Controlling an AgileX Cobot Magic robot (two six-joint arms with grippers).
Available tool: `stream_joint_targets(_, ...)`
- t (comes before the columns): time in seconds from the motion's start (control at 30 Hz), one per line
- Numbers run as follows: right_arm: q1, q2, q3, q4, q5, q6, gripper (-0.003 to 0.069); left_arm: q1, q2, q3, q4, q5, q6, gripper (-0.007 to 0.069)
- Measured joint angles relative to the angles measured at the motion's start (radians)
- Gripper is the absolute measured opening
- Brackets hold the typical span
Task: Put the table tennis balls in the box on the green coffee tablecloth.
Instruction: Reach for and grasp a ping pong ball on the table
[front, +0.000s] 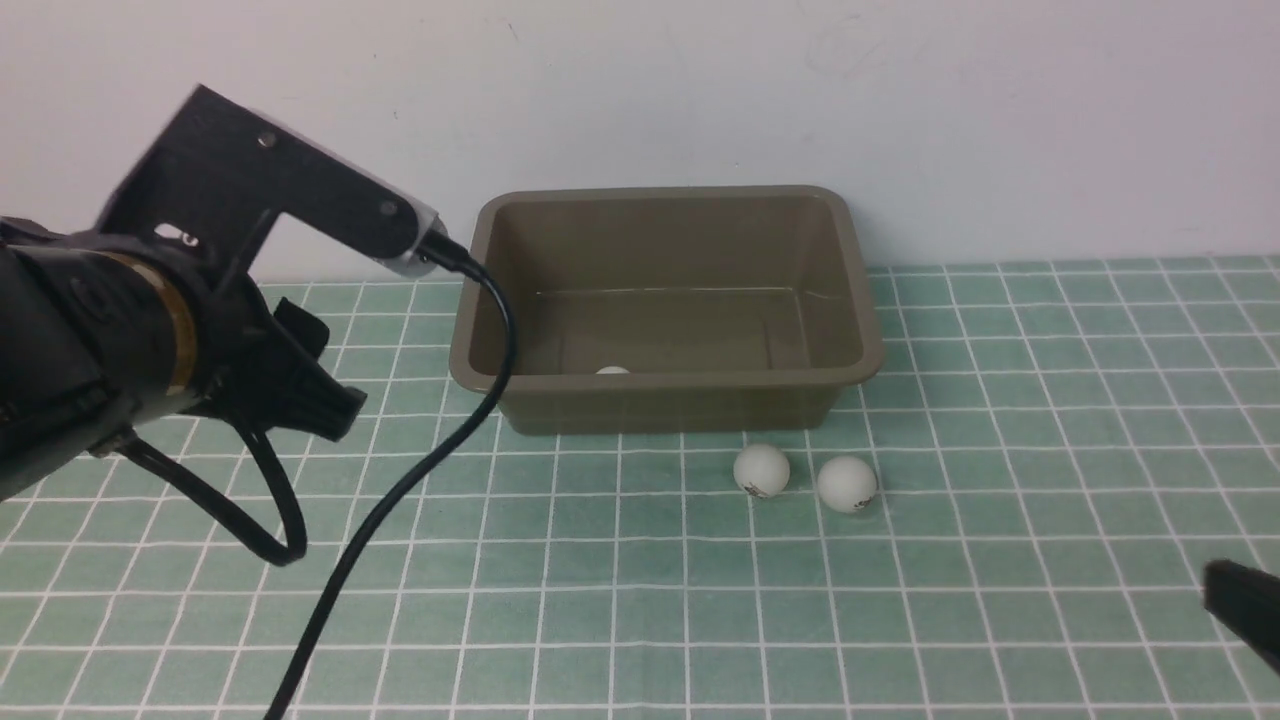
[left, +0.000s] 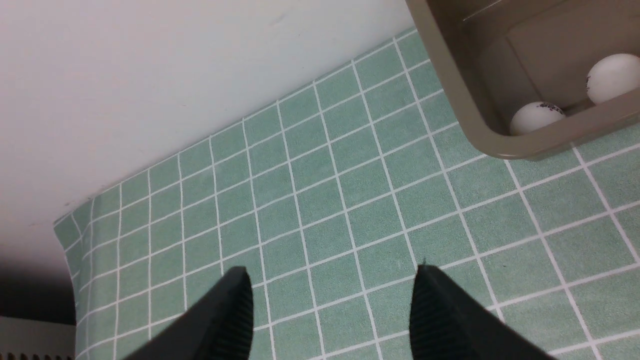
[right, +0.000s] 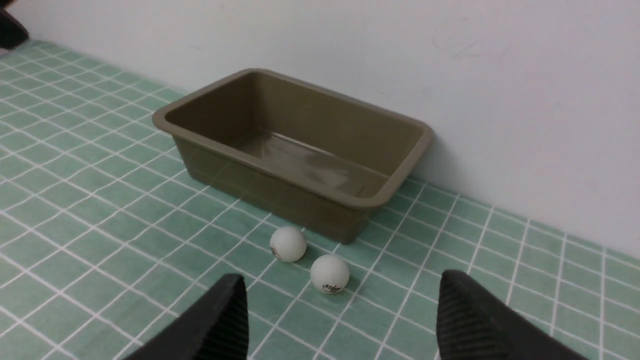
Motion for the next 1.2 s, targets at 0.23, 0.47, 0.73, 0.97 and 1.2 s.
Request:
stream_joint_targets(0.23, 0.117, 0.316, -0.195, -0.008, -0.030, 0.041, 0.0463, 0.000, 0.000, 0.000, -0.004, 0.000, 0.000, 0.0384)
stream_joint_targets(0.47, 0.220, 0.562, -0.322, -0.096, -0.091, 0.178, 0.0463, 0.000, 0.000, 0.000, -0.006, 0.000, 0.000, 0.0384)
stream_joint_targets(0.73, 0.229, 0.821, -0.454, -0.117, -0.105, 0.212, 0.0472, 0.000, 0.000, 0.000, -0.007, 0.000, 0.000, 0.0384)
stream_joint_targets(0.97, 0.266, 0.934, -0.530, -0.140, -0.113, 0.205, 0.0474, 0.000, 0.000, 0.000, -0.007, 0.000, 0.000, 0.0384)
stream_joint_targets(1.2, 0.286, 1.024, -0.578, -0.173, -0.136, 0.208, 0.0474, 0.000, 0.000, 0.000, -0.010, 0.000, 0.000, 0.0384)
